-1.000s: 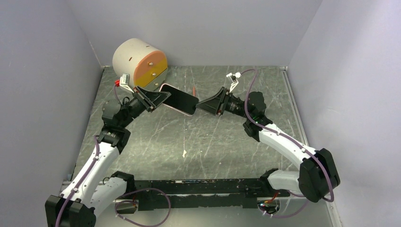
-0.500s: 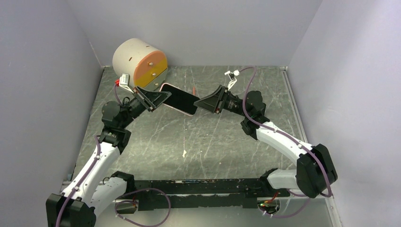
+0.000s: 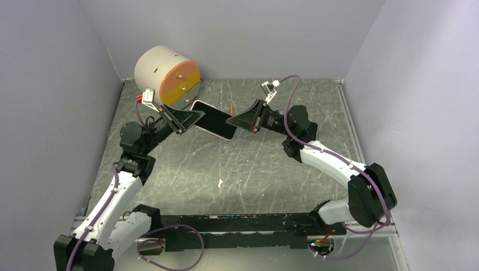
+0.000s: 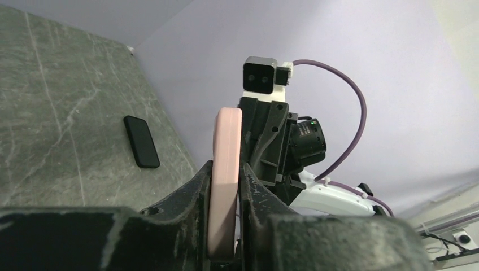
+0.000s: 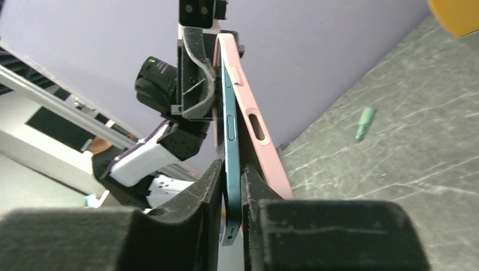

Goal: Take the phone out of the phone case
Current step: Remove the phone case from the phone.

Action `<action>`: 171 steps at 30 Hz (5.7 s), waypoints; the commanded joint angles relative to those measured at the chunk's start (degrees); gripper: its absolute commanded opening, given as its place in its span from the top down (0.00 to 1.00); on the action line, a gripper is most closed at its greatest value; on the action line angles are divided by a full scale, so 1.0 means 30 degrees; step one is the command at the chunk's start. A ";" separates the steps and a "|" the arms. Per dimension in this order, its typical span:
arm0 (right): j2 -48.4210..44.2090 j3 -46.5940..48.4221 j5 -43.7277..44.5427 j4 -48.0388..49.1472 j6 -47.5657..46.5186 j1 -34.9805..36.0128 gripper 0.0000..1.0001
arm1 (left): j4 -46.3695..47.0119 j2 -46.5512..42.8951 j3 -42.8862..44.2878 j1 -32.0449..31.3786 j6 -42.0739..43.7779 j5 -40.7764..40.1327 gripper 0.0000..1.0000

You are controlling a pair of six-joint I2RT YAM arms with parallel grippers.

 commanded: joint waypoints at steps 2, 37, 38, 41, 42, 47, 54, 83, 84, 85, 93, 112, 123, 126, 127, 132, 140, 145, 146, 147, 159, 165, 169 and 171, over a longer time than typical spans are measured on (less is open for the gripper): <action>-0.0212 0.1471 -0.0531 0.2810 0.1001 0.0365 0.94 | -0.2694 -0.0809 0.1166 -0.0059 0.2549 -0.0571 0.73; -0.2138 0.1027 0.8858 -0.1109 0.3641 0.1594 1.00 | -0.3572 0.0110 0.2065 -0.1665 0.2983 -0.1961 0.35; -0.2068 0.1027 0.8891 -0.0981 0.3680 0.1631 1.00 | -0.3457 0.0217 0.2077 -0.1757 0.2976 -0.1995 0.35; -0.1890 0.1136 0.8903 -0.0873 0.3747 0.1764 1.00 | -0.3238 0.0558 0.2269 -0.2026 0.3118 -0.2026 0.36; -0.1831 0.1165 0.8924 -0.0886 0.3733 0.1824 1.00 | -0.3251 0.0662 0.2362 -0.2121 0.3209 -0.1993 0.36; -0.1820 0.1239 0.9109 -0.0893 0.3553 0.1935 1.00 | -0.3273 0.0881 0.2463 -0.2485 0.3419 -0.1982 0.37; -0.2052 0.1078 0.9593 -0.0813 0.3441 0.1957 1.00 | -0.3936 0.0459 0.2077 -0.2739 0.3761 -0.2300 0.42; -0.2044 0.1204 0.9749 -0.0163 0.3795 0.1952 1.00 | -0.4087 0.0584 0.1441 -0.3138 0.3564 -0.2144 0.47; -0.2035 0.1228 0.9685 -0.0171 0.3805 0.1932 1.00 | -0.4034 0.0588 0.1435 -0.3168 0.3535 -0.2172 0.47; -0.2026 0.1232 0.9652 -0.0205 0.3788 0.1955 1.00 | -0.4002 0.0640 0.1434 -0.3190 0.3546 -0.2179 0.46; -0.1949 0.1371 0.9374 -0.0224 0.3725 0.1966 1.00 | -0.3240 0.1232 0.1681 -0.3396 0.3446 -0.2067 0.46; -0.1353 0.1516 0.7001 -0.0384 0.3149 0.2138 1.00 | -0.0410 0.2395 0.2334 -0.3455 0.1249 -0.4457 0.48; -0.1673 0.0973 0.6882 -0.1182 0.2206 0.2142 1.00 | 0.1168 0.2450 0.2584 -0.3457 0.0110 -0.5914 0.60; -0.1741 0.0791 0.6752 -0.1226 0.2109 0.2106 1.00 | 0.0858 0.2125 0.2392 -0.3453 -0.0204 -0.6953 0.69; -0.1748 0.0752 0.6730 -0.1252 0.2060 0.2083 1.00 | 0.0802 0.1977 0.2312 -0.3449 -0.0246 -0.7336 0.72; -0.1991 0.0640 0.6629 -0.1795 0.1672 0.2004 1.00 | 0.0378 0.1622 0.2109 -0.3429 -0.0363 -0.8648 0.80; -0.2657 0.0053 0.6510 -0.2163 0.1385 0.1845 1.00 | -0.1015 0.0927 0.2022 -0.3341 0.0414 -1.0757 0.88; -0.2774 -0.0015 0.6038 -0.2652 0.1214 0.1819 1.00 | -0.1476 0.0713 0.1917 -0.2889 0.0609 -1.1785 0.91; -0.2796 -0.0048 0.5940 -0.2709 0.1197 0.1813 1.00 | -0.1456 0.0725 0.1945 -0.2771 0.0613 -1.1873 0.92; -0.2843 -0.0096 0.5877 -0.2785 0.1199 0.1831 1.00 | -0.1435 0.0734 0.1981 -0.2628 0.0621 -1.1925 0.93; -0.3908 -0.0590 0.5615 -0.3360 0.0424 0.1258 1.00 | -0.3418 -0.0632 0.1002 -0.1787 0.0581 -1.2578 0.96; -0.4574 -0.1124 0.5363 -0.3763 0.0142 0.0170 1.00 | -0.7969 -0.3076 -0.0679 -0.1686 0.0102 -1.4598 0.97; -0.4911 -0.1469 0.5142 -0.4391 -0.0167 -0.0630 1.00 | -0.9186 -0.3800 -0.2259 -0.1552 -0.1652 -1.5348 0.97; -0.5117 -0.1597 0.5073 -0.4895 -0.0443 -0.1051 1.00 | -0.9447 -0.3684 -0.2990 -0.1525 -0.2504 -1.5604 0.97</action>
